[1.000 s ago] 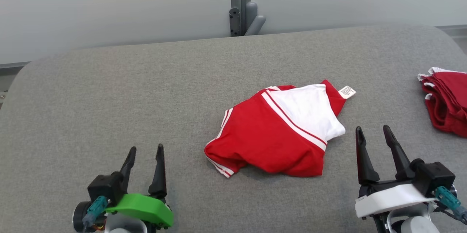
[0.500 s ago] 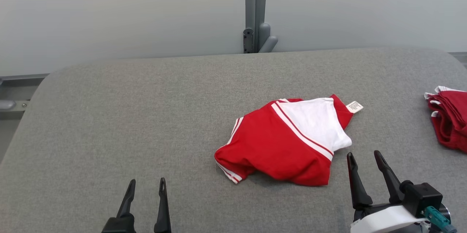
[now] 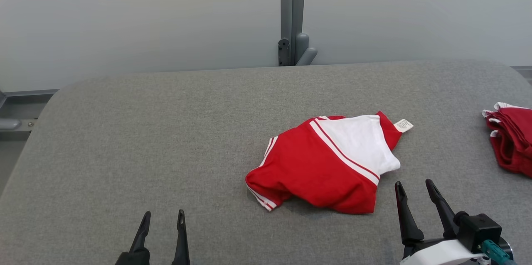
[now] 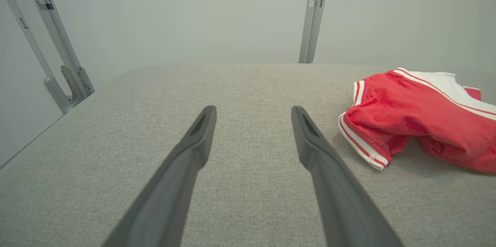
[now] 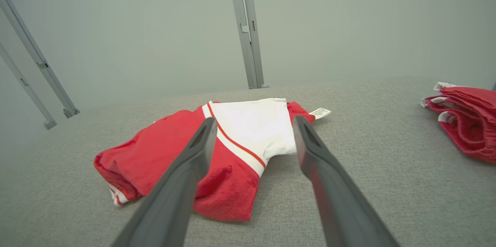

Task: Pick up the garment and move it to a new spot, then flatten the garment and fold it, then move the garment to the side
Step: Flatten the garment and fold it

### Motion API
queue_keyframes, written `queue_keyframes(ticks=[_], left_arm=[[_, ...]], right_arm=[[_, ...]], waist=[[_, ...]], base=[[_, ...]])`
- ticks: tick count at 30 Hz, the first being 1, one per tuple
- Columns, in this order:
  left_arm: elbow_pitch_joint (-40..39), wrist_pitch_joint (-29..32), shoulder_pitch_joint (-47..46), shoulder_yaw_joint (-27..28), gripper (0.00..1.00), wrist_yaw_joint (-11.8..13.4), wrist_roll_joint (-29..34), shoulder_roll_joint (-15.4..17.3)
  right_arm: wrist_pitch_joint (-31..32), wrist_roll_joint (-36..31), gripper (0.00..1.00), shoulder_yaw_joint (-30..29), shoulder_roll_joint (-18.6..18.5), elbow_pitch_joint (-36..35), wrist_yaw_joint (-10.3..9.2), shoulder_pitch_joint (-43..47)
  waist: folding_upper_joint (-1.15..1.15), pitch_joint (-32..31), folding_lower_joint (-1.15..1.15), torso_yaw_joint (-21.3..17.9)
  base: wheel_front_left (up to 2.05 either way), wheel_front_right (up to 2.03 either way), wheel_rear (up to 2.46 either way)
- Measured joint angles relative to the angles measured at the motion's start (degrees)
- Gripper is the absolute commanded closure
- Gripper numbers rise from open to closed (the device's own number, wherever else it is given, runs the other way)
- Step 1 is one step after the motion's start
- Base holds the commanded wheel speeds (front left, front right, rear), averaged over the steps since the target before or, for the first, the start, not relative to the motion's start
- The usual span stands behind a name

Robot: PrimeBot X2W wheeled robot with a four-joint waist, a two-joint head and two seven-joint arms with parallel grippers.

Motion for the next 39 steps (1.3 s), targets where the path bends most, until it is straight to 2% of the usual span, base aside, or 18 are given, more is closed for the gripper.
queue_keyframes(ticks=[21,26,30,36,39], left_arm=[[0.2,0.0,-0.1,-1.6,0.00,0.8,-0.7,-0.1],[0.4,0.0,-0.1,-1.9,0.00,0.8,-0.6,-0.1],[0.7,0.0,-0.5,-2.4,0.00,0.7,-0.5,-0.1],[0.8,0.0,-2.3,-4.1,0.00,0.5,-0.5,-0.1],[1.0,0.0,-2.7,-4.8,0.00,0.5,-0.7,-0.1]], right_arm=[[0.0,0.4,0.00,0.4,-0.4,0.1,0.00,0.0],[0.0,3.6,0.00,2.2,-0.2,1.8,-0.02,-1.4],[0.0,7.8,0.00,5.8,-0.9,6.2,-0.02,-8.1],[0.0,12.6,0.00,12.2,-4.1,18.4,-0.02,-19.9],[0.0,14.9,0.00,14.0,-4.6,23.4,-0.02,-23.7]], waist=[[0.00,0.1,0.00,0.4],[0.00,0.5,0.00,0.4],[0.00,1.4,0.00,0.5],[0.00,2.8,0.00,1.8],[0.00,3.4,0.00,2.5]], base=[[0.00,0.00,0.00],[0.00,0.00,0.00],[0.00,0.00,0.00],[0.00,0.00,0.00],[0.00,0.00,0.00]])
